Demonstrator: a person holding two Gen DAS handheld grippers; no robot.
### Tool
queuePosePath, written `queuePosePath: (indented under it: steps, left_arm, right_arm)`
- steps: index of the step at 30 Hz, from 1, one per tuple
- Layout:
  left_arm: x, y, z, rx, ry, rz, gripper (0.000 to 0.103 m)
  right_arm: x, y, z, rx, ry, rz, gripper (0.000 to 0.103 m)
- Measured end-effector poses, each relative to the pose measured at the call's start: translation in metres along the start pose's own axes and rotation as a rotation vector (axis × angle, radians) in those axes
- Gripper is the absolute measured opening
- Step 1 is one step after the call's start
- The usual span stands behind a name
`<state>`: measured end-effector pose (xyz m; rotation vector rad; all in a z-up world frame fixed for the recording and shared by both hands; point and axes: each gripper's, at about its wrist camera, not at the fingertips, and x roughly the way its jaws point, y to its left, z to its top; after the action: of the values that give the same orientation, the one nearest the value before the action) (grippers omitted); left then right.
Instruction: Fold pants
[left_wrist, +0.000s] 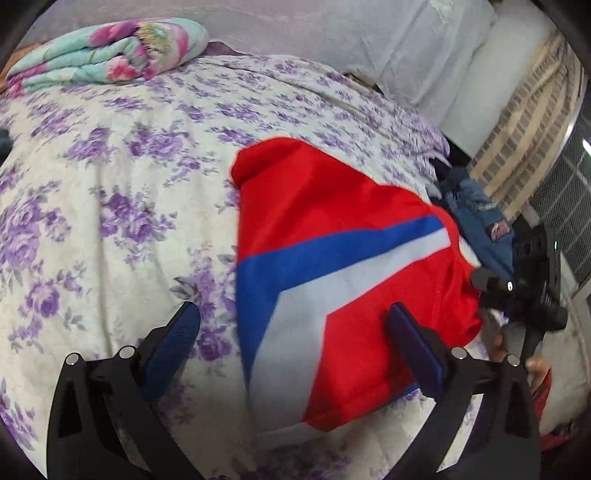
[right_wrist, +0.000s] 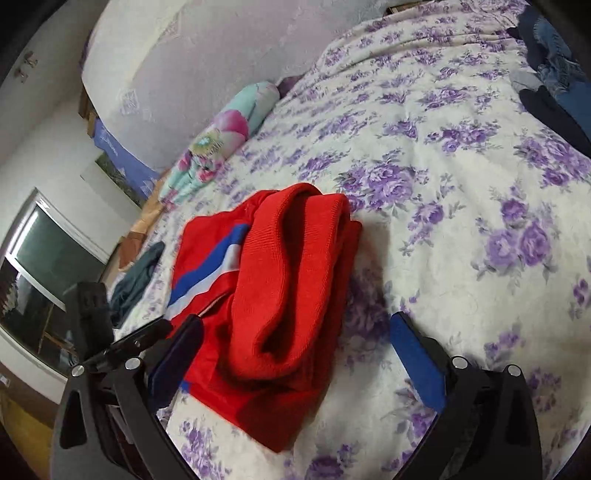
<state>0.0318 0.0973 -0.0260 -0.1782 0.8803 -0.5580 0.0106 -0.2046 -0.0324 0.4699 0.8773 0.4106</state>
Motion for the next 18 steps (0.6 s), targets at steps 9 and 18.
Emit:
queuePosePath:
  steps: [9,18]
  left_arm:
    - [0.005,-0.004,0.002,-0.013,-0.003,-0.030,0.098]
    - [0.012,-0.011,0.004,0.016,0.033,-0.086,0.098]
  right_arm:
    - [0.015,-0.008,0.025,0.082,0.035,0.079,0.100]
    - [0.021,-0.007,0.031,0.076,0.145,0.133,0.100]
